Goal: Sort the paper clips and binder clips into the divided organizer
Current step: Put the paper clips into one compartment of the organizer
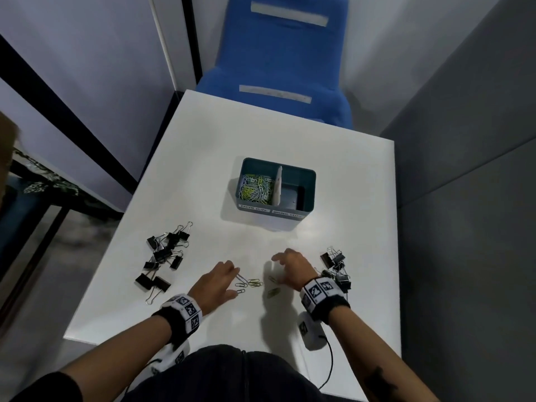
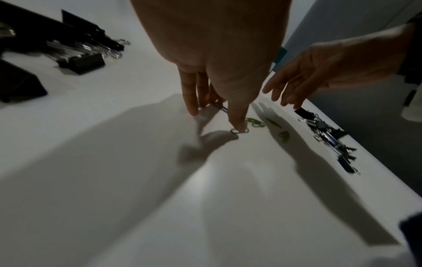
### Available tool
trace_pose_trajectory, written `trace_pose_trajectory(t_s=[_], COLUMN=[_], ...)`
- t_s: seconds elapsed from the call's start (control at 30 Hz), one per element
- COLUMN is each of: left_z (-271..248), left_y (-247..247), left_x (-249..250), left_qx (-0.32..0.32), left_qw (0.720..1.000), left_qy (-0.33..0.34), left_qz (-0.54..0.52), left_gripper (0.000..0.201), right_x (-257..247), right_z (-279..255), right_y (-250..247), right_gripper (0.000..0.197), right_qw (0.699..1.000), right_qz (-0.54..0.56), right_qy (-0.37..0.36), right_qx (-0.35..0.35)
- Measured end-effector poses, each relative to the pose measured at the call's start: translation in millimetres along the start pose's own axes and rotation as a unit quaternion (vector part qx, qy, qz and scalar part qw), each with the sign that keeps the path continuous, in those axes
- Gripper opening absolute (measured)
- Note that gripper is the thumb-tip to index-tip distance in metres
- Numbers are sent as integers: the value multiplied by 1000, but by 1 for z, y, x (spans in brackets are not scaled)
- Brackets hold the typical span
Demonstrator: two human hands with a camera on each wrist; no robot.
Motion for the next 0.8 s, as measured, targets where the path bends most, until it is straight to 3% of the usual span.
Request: trace_pose_trajectory(t_s=[0.13,0.27,0.4,0.53,0.8], left_z=[-4,0,6,11,23], left_y=[4,8,10,8,-1], left_x=[21,34,39,43,47], left_qx=[33,38,25,13,-18], left_qw=[998,995,995,994,990], left_qy=[54,72,69,64,42], left_qz=[14,50,69,89,135], left_gripper=[51,43,30,30,35], right_x=[1,-8,-12,-18,-15], right_z=[-11,-17,-13,-10,-10], right_y=[34,46,47,52,48], right_gripper=[49,35,17,10,13], right_qw=[1000,996,993,994,993], right_qz=[-12,-5,4,-22,-36], right_qy=[-25,-62,-42,-27,-4], right_qx=[-1,59,107,108,116])
Point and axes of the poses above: each hand's wrist, its own z-axis towards the middle knuckle, its own y-axis out of the palm, x = y × z, the point moved 9 cm from there along z, towards the middle knuckle, and after that the axes turned 2 degrees about -y, right-handed, at the moved point
